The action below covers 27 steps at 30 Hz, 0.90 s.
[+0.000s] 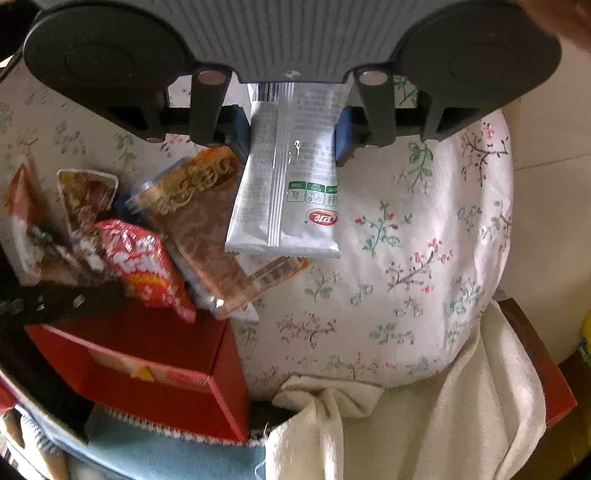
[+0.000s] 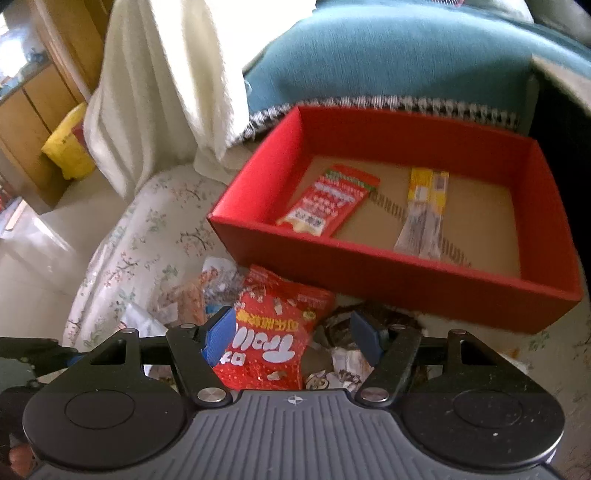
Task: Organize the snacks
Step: 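Grasp the white packet with the left gripper while the right gripper grasps the red Trolli bag, then lift both held packets and carry them toward the red box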
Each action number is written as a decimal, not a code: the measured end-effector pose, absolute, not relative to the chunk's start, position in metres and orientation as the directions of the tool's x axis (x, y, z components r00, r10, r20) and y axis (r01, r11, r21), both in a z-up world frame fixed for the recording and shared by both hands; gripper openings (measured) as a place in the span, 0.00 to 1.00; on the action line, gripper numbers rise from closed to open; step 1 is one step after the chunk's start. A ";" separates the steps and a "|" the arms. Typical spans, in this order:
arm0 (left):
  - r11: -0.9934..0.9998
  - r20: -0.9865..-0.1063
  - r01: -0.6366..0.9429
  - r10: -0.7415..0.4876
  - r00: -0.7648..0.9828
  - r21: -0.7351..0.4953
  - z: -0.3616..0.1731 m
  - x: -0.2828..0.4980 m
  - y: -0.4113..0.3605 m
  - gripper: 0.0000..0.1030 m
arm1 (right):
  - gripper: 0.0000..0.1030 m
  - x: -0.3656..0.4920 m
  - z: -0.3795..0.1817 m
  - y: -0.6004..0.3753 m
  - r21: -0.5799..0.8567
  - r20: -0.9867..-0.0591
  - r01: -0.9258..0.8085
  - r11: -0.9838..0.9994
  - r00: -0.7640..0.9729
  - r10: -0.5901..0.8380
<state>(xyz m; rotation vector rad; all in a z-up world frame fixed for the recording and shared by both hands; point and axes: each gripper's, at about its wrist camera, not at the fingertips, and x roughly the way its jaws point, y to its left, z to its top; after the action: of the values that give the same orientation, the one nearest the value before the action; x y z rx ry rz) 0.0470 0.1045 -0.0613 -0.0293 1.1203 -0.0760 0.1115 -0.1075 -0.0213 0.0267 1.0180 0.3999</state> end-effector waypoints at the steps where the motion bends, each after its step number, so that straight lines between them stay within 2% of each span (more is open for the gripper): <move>1: 0.997 -0.895 0.049 -0.080 0.439 -0.065 -0.060 0.046 0.104 0.37 | 0.73 0.113 -0.024 -0.106 0.206 -0.825 -0.308 0.929 0.456 0.334; 7: 0.995 -0.889 0.069 -0.099 0.447 -0.076 -0.058 0.043 0.104 0.35 | 0.73 0.126 -0.039 -0.091 0.257 -0.842 -0.284 0.924 0.403 0.358; 9: 0.995 -0.887 0.067 -0.102 0.450 -0.080 -0.057 0.043 0.105 0.35 | 0.80 0.127 -0.042 -0.083 0.227 -0.848 -0.294 0.928 0.410 0.337; 13: 0.994 -0.891 0.065 -0.108 0.440 -0.088 -0.059 0.044 0.107 0.35 | 0.81 0.127 -0.045 -0.074 0.183 -0.852 -0.308 0.934 0.425 0.307; 16: 0.994 -0.894 0.065 -0.110 0.435 -0.091 -0.060 0.046 0.105 0.35 | 0.72 0.127 -0.046 -0.070 0.132 -0.850 -0.332 0.934 0.447 0.279; 17: 0.994 -0.893 0.066 -0.111 0.437 -0.091 -0.060 0.047 0.104 0.35 | 0.62 0.126 -0.044 -0.070 0.124 -0.849 -0.344 0.931 0.449 0.279; 18: 0.994 -0.890 0.068 -0.112 0.441 -0.091 -0.058 0.046 0.104 0.35 | 0.38 0.126 -0.042 -0.071 0.130 -0.849 -0.357 0.925 0.442 0.290; 19: 0.993 -0.888 0.071 -0.115 0.446 -0.093 -0.057 0.046 0.104 0.35 | 0.27 0.126 -0.041 -0.074 0.166 -0.853 -0.362 0.917 0.414 0.318; 20: 0.993 -0.885 0.073 -0.118 0.450 -0.096 -0.056 0.046 0.104 0.35 | 0.22 0.126 -0.040 -0.077 0.196 -0.853 -0.361 0.912 0.397 0.340; 24: 0.993 -0.881 0.068 -0.121 0.457 -0.101 -0.054 0.046 0.106 0.35 | 0.22 0.123 -0.038 -0.083 0.196 -0.852 -0.351 0.916 0.401 0.336; 25: 0.992 -0.881 0.068 -0.122 0.457 -0.102 -0.053 0.046 0.106 0.35 | 0.24 0.124 -0.037 -0.087 0.224 -0.850 -0.332 0.916 0.393 0.351; 27: 0.992 -0.881 0.067 -0.125 0.456 -0.106 -0.053 0.046 0.106 0.35 | 0.36 0.126 -0.037 -0.095 0.284 -0.843 -0.280 0.917 0.384 0.378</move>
<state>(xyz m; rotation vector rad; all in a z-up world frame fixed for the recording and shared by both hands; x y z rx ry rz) 0.0457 0.1059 -0.0534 -0.0590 1.0906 -0.1180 0.1260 -0.0953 -0.0369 0.0997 1.0999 0.4203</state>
